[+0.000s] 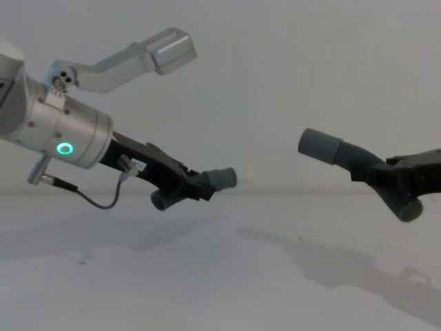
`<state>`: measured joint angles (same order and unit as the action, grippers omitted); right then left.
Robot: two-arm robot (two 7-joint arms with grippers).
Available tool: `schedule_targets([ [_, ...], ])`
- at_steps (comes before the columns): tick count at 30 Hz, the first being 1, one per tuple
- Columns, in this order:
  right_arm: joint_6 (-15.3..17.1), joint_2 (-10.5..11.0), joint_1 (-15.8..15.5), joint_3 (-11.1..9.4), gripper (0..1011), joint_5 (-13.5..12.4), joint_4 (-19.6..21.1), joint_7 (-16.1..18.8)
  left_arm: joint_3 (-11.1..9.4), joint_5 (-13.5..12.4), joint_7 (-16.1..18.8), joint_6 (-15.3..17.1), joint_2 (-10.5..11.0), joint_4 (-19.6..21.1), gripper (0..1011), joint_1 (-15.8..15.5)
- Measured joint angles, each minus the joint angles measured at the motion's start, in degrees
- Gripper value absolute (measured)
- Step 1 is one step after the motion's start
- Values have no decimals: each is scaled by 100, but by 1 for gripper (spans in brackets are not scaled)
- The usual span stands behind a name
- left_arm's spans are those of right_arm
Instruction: Use both hands to pick up one end of the pipe from the table, align the ends, and insert them.
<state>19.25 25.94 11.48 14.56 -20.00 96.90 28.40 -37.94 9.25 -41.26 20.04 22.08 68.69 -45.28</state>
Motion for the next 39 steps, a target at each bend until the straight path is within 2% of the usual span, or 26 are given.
schedule_targets([
  [7, -221, 312, -1, 16, 179, -182, 23, 583, -95, 121, -628, -333, 195, -86, 339, -178],
  [8, -221, 312, -1, 16, 179, -182, 23, 583, -95, 121, -628, -333, 195, -86, 339, -178],
  [10, -312, 448, 11, 29, 179, -261, 25, 832, -143, 169, -905, -486, 258, -144, 339, -264],
  [15, -473, 661, 40, 56, 179, -433, 16, 1317, -222, 224, -1311, -721, 334, -240, 339, -402],
  [22, -627, 880, 64, 79, 179, -622, 0, 1797, -362, 286, -1900, -1082, 440, -351, 339, -606],
  [31, -812, 1108, 68, 102, 179, -846, -2, 2285, -473, 347, -2322, -1349, 537, -376, 339, -743],
  [39, -901, 1217, 63, 120, 179, -949, -2, 2485, -536, 406, -2550, -1524, 606, -337, 339, -799],
])
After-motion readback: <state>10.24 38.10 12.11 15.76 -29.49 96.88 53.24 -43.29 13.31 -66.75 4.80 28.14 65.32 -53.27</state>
